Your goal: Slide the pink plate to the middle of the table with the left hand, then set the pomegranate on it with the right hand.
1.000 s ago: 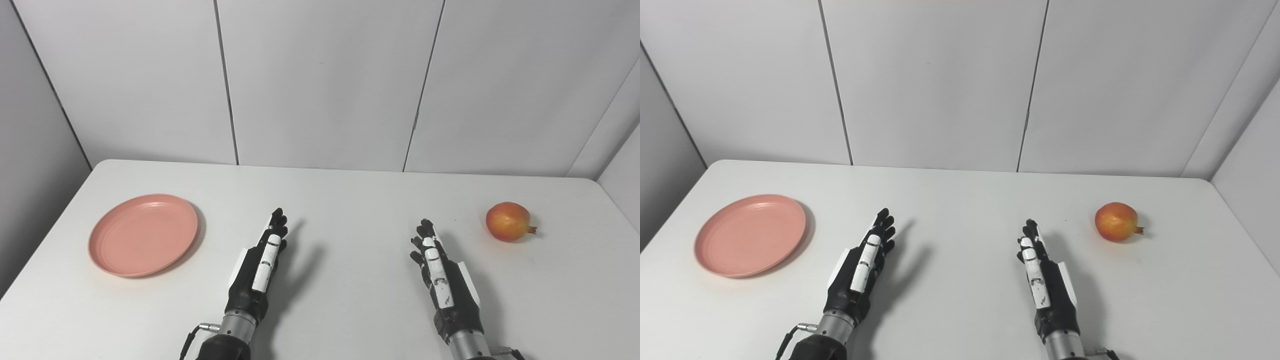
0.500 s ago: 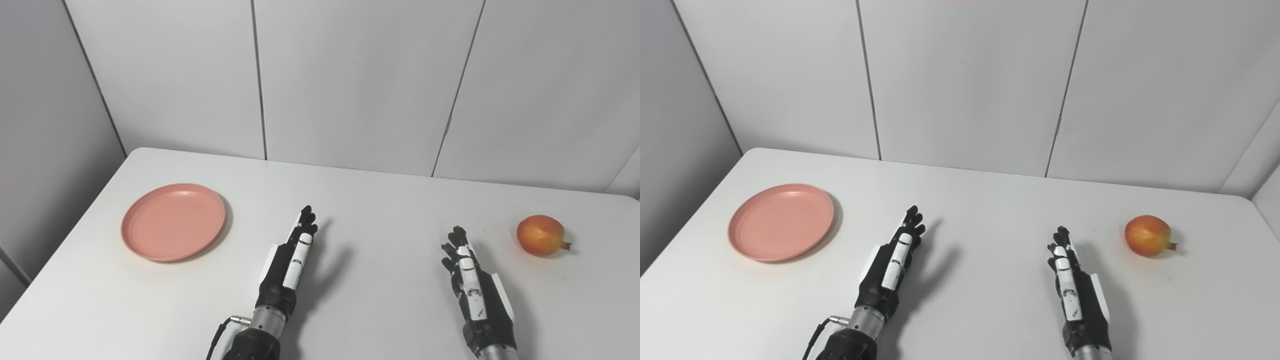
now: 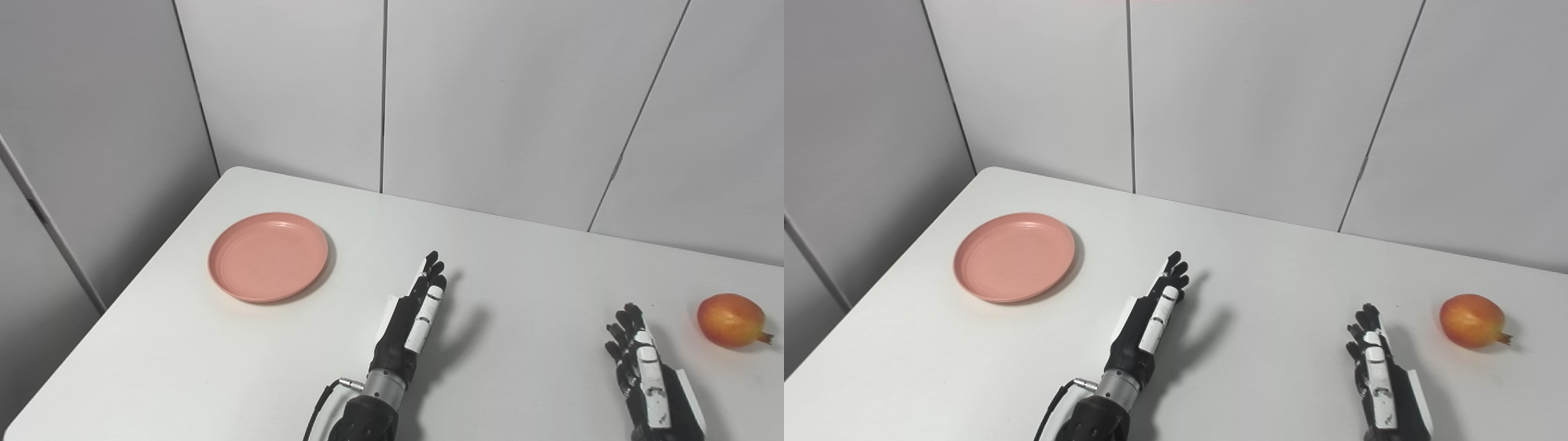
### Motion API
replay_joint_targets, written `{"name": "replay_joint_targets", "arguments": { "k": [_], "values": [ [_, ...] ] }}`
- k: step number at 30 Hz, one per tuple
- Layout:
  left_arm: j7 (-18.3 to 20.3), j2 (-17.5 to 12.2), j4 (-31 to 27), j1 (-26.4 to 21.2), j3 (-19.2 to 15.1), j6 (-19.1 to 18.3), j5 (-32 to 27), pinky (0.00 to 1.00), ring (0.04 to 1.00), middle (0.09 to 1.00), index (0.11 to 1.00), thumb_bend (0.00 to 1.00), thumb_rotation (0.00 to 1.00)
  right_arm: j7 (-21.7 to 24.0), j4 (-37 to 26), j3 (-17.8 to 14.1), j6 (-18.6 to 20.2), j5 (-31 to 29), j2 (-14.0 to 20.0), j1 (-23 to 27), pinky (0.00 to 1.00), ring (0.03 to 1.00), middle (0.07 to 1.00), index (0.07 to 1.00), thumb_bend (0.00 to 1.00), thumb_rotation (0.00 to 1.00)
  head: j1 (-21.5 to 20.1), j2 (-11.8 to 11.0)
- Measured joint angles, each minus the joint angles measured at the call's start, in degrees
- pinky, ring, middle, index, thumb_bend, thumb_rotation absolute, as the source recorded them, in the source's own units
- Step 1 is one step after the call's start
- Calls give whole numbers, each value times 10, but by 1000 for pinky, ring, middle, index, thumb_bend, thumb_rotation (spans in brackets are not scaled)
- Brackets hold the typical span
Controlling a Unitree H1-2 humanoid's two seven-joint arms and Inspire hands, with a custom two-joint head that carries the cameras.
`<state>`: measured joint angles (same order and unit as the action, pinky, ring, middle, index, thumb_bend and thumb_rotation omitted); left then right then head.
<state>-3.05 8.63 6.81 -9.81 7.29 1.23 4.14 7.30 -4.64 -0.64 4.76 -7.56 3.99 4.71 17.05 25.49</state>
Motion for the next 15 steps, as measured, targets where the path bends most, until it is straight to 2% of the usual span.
{"name": "replay_joint_targets", "arguments": {
  "k": [15],
  "values": [
    [-7, 4, 3, -3, 5, 1, 12, 964, 968, 979, 973, 436, 1000, 1, -4, 0, -5, -1, 1, 0, 1000, 1000, 1000, 1000, 200, 1000, -5, 3]
  ]
}}
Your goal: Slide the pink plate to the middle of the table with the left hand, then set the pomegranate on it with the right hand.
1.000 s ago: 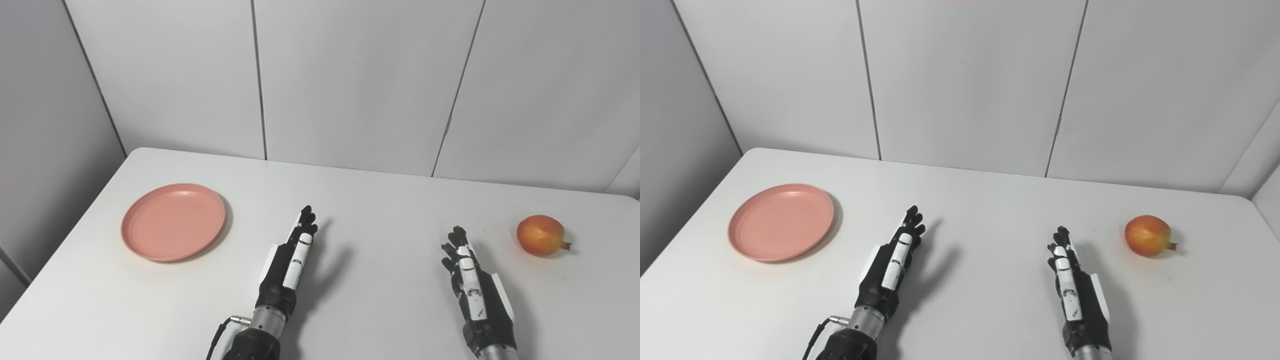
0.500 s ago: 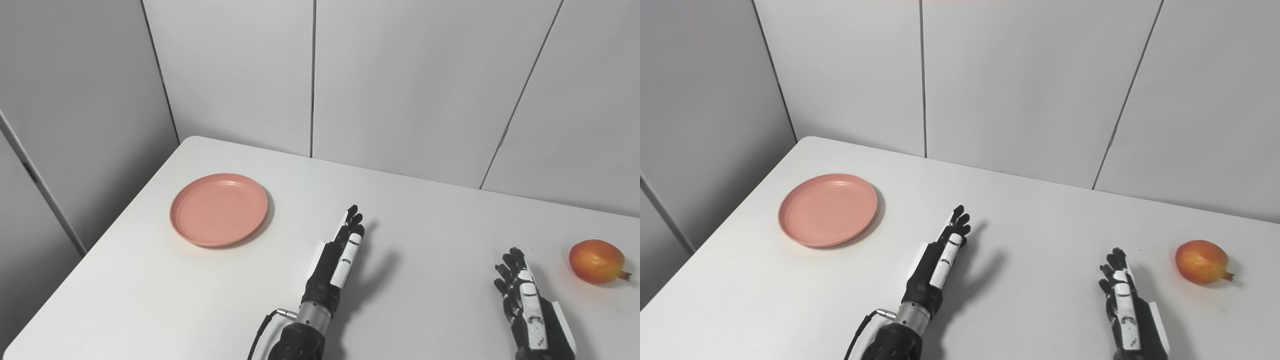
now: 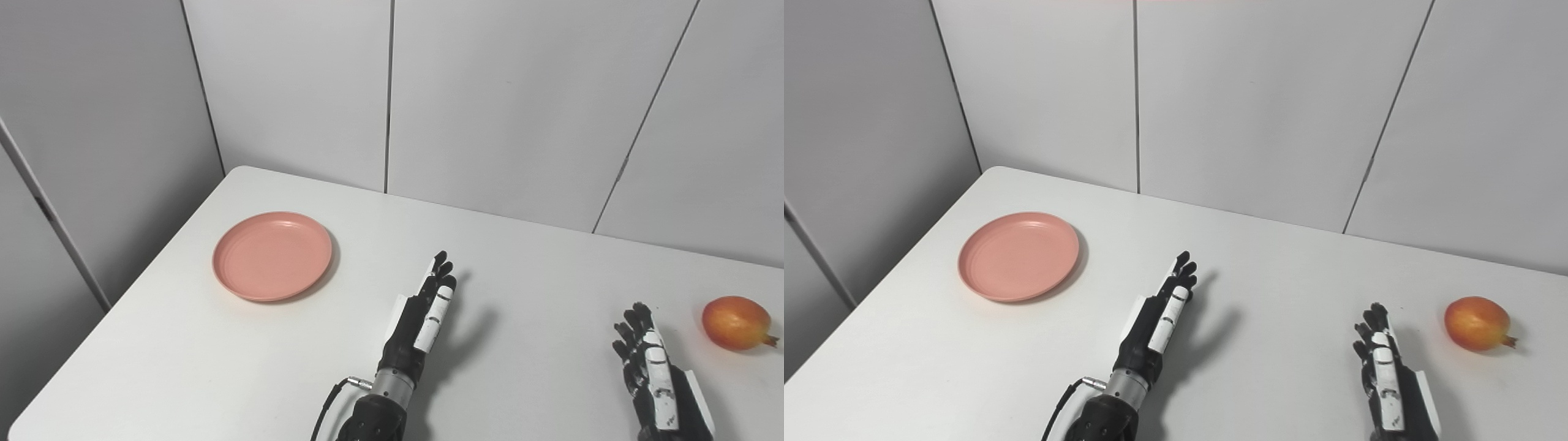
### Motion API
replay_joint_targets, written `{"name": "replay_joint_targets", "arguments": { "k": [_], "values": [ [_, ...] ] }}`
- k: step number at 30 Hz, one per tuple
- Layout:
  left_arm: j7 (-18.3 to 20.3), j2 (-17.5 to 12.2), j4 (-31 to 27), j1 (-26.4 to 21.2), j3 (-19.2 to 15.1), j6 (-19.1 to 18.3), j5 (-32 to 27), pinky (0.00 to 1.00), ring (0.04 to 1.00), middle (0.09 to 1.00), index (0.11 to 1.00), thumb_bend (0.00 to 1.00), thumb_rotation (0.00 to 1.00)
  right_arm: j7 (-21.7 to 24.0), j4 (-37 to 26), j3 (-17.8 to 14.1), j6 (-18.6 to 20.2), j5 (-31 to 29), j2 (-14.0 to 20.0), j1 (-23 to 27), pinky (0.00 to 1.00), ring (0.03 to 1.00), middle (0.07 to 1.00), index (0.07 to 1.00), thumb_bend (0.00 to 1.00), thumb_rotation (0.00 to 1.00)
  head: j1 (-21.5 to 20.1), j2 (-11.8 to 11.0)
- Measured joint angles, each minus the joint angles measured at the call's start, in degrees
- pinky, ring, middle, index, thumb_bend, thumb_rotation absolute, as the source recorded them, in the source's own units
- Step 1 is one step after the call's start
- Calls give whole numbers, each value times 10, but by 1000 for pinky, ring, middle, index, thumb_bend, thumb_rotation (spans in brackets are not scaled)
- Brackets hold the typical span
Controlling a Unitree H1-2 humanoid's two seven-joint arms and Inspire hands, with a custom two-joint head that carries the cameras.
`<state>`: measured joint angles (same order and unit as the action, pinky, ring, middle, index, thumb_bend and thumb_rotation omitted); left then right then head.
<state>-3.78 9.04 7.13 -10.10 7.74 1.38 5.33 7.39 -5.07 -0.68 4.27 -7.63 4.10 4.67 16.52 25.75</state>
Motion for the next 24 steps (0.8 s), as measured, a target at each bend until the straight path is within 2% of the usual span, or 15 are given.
{"name": "replay_joint_targets", "arguments": {
  "k": [16, 24],
  "values": [
    [2, -1, -13, 1, 4, -4, 0, 943, 959, 973, 965, 457, 1000, -2, -2, 7, 0, 9, -5, 0, 1000, 1000, 1000, 1000, 185, 1000, -1, -4],
    [3, -9, -53, 4, 5, -10, 12, 944, 948, 967, 955, 472, 1000, -2, 0, 8, 0, 10, -5, 0, 1000, 1000, 1000, 1000, 189, 1000, 0, -7]
  ]
}}
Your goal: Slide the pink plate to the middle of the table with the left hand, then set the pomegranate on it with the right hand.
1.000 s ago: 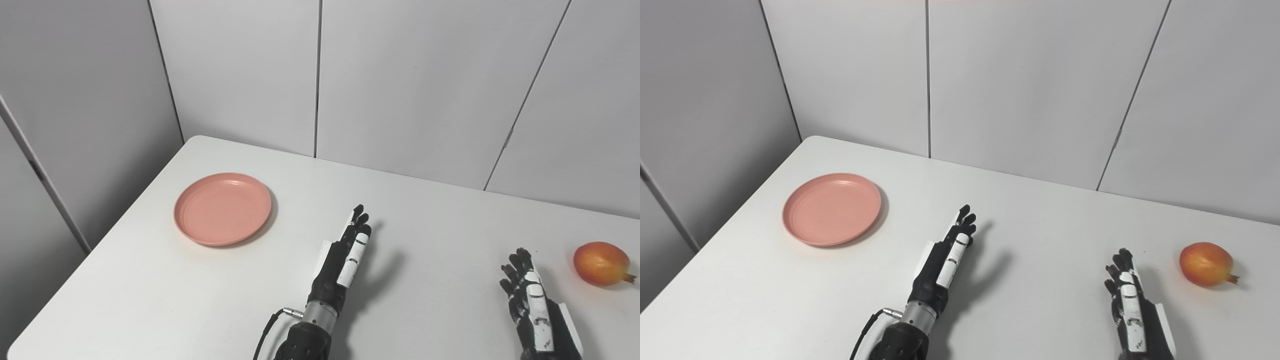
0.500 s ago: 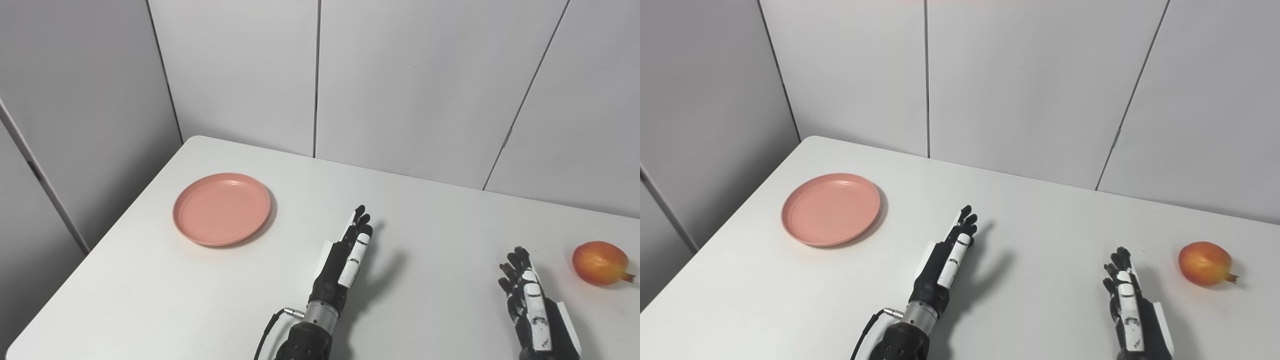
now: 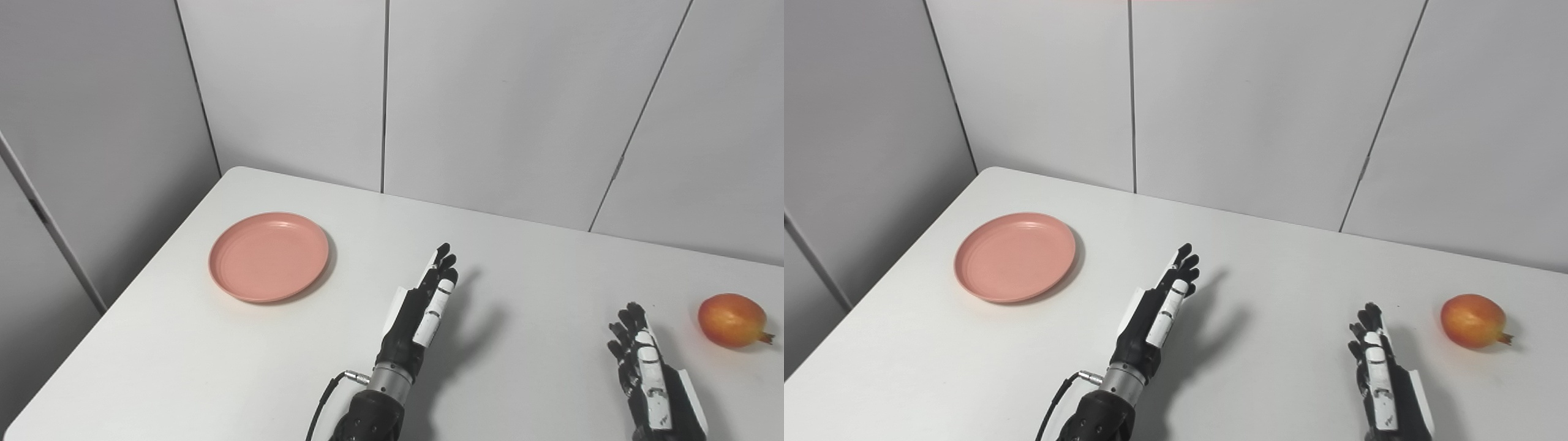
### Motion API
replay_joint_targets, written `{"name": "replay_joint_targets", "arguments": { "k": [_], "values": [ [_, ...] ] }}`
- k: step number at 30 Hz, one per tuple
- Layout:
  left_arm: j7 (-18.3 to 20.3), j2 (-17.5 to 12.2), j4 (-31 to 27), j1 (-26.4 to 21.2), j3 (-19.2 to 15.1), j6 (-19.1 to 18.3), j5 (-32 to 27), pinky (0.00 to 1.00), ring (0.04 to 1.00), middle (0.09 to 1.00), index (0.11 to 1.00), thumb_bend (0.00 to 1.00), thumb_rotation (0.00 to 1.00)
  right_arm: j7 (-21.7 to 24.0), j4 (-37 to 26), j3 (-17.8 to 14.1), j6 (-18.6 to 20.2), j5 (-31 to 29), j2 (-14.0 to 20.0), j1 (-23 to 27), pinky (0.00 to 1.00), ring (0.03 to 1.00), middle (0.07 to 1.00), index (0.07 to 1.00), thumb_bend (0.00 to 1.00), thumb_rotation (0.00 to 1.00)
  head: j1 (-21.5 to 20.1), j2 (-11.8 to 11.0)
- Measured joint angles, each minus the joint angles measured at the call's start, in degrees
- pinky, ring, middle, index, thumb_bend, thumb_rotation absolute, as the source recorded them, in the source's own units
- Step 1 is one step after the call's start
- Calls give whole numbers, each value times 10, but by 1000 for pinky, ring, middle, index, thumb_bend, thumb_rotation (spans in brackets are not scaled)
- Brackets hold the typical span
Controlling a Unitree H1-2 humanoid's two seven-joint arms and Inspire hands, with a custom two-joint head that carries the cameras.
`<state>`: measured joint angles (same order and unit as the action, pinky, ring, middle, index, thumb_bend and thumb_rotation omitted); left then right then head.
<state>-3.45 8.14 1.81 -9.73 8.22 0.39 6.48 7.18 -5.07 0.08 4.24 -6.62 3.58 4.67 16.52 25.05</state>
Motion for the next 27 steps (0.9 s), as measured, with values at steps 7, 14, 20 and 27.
{"name": "replay_joint_targets", "arguments": {
  "k": [7, 14, 20, 27],
  "values": [
    [0, -12, -52, -4, -6, -10, 12, 937, 946, 966, 951, 438, 1000, 0, 1, 0, 0, -2, -2, 0, 1000, 1000, 1000, 1000, 184, 1000, 1, -1],
    [0, -24, -93, -21, -25, -25, 15, 956, 948, 965, 953, 463, 1000, 0, 3, 0, 0, -3, -4, 0, 1000, 1000, 1000, 1000, 188, 1000, 2, -4],
    [-1, -36, -122, -43, -50, -25, 4, 962, 958, 977, 956, 444, 1000, -1, 3, 1, 0, -2, -4, 0, 1000, 1000, 1000, 1000, 184, 1000, 3, -5],
    [-1, -62, -129, -59, -85, -24, -8, 983, 965, 984, 974, 485, 1000, -1, 3, 0, 0, -3, -4, 0, 1000, 1000, 1000, 1000, 177, 1000, 4, -6]
  ]
}}
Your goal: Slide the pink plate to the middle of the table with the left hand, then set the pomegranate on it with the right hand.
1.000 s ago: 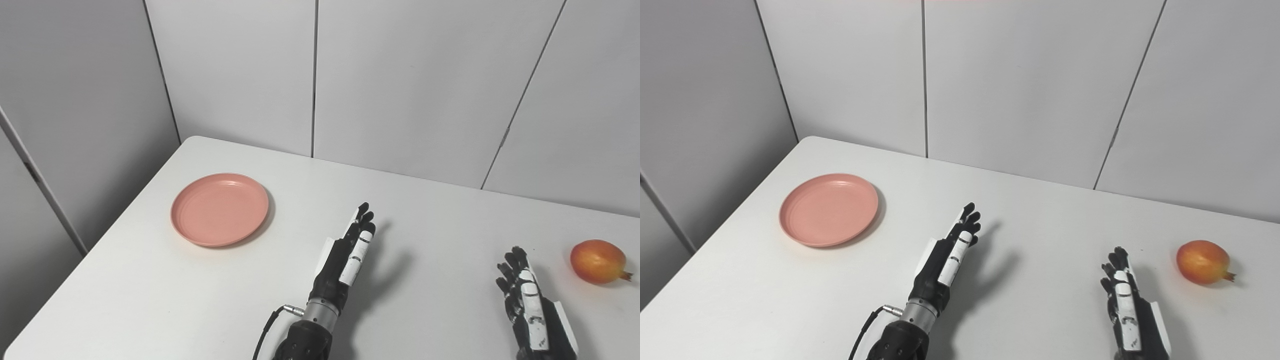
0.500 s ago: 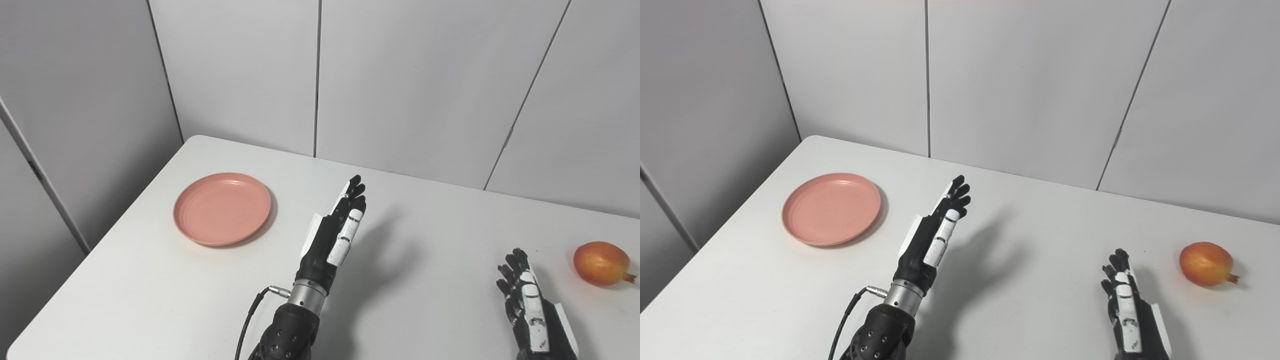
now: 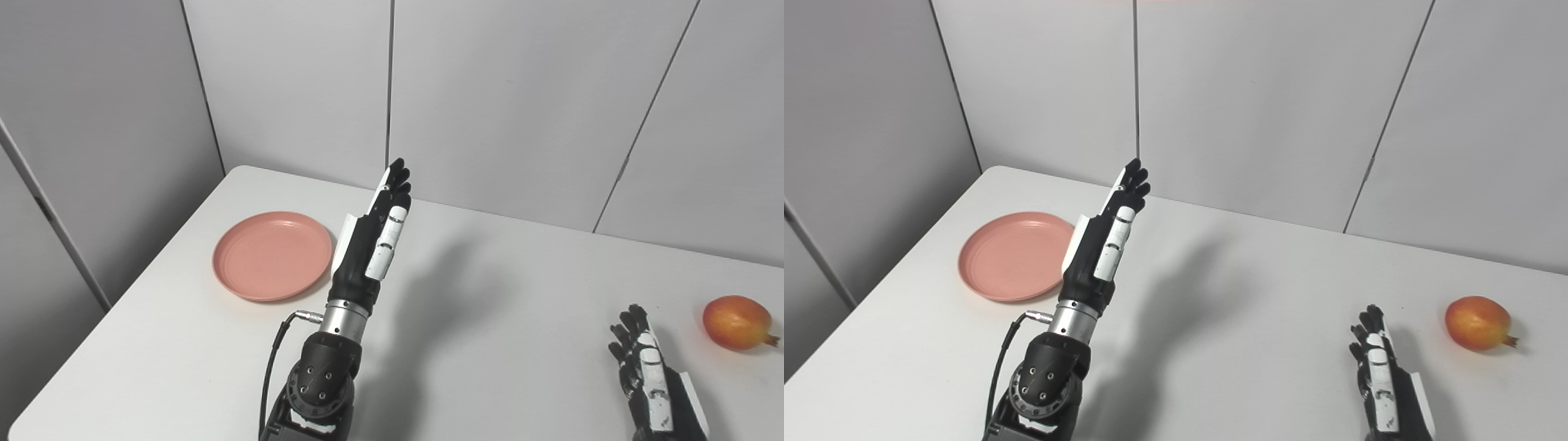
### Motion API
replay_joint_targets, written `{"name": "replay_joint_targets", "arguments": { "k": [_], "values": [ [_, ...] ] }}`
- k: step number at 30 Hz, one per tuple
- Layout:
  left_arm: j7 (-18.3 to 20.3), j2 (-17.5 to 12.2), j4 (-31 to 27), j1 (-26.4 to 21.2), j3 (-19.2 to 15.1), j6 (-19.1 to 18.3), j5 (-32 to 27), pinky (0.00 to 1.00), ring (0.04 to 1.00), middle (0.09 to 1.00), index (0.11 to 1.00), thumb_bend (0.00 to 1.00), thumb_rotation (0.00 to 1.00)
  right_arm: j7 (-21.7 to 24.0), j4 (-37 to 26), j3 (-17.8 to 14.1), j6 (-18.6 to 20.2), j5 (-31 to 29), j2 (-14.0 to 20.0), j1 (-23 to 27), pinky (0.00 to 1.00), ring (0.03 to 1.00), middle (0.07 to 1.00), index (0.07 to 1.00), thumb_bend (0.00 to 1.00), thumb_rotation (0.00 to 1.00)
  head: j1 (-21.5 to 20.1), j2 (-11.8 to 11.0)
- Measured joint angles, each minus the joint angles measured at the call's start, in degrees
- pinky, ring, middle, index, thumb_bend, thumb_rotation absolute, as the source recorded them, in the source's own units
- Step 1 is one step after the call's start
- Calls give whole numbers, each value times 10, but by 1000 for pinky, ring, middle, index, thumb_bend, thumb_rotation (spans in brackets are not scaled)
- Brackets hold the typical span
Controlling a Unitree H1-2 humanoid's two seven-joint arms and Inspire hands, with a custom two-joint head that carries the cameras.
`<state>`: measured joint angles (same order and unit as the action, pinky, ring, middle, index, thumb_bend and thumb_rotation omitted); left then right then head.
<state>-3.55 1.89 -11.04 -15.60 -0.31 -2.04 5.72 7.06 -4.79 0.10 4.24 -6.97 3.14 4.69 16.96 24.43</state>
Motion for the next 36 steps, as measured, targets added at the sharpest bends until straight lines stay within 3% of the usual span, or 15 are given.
{"name": "replay_joint_targets", "arguments": {
  "k": [11, 16, 26, 36],
  "values": [
    [-19, -14, -20, -30, -57, -7, -19, 973, 959, 979, 973, 441, 1000, 0, 0, 0, 0, 0, 1, 0, 1000, 1000, 1000, 1000, 188, 1000, 5, 0],
    [-33, -32, -19, -48, -84, -7, -16, 945, 943, 966, 956, 482, 1000, 0, 0, 0, 0, -1, 2, 0, 1000, 1000, 1000, 1000, 193, 1000, 6, -1],
    [-64, -68, 22, -51, -134, 10, -19, 949, 948, 966, 955, 495, 1000, 1, 0, 0, 0, -1, 4, 0, 1000, 1000, 1000, 1000, 183, 1000, 11, -3],
    [-97, -84, 46, -51, -178, 29, -23, 956, 958, 975, 967, 477, 1000, 1, 0, 0, 0, 1, 6, 0, 1000, 1000, 1000, 1000, 176, 1000, 11, -5]
  ]
}}
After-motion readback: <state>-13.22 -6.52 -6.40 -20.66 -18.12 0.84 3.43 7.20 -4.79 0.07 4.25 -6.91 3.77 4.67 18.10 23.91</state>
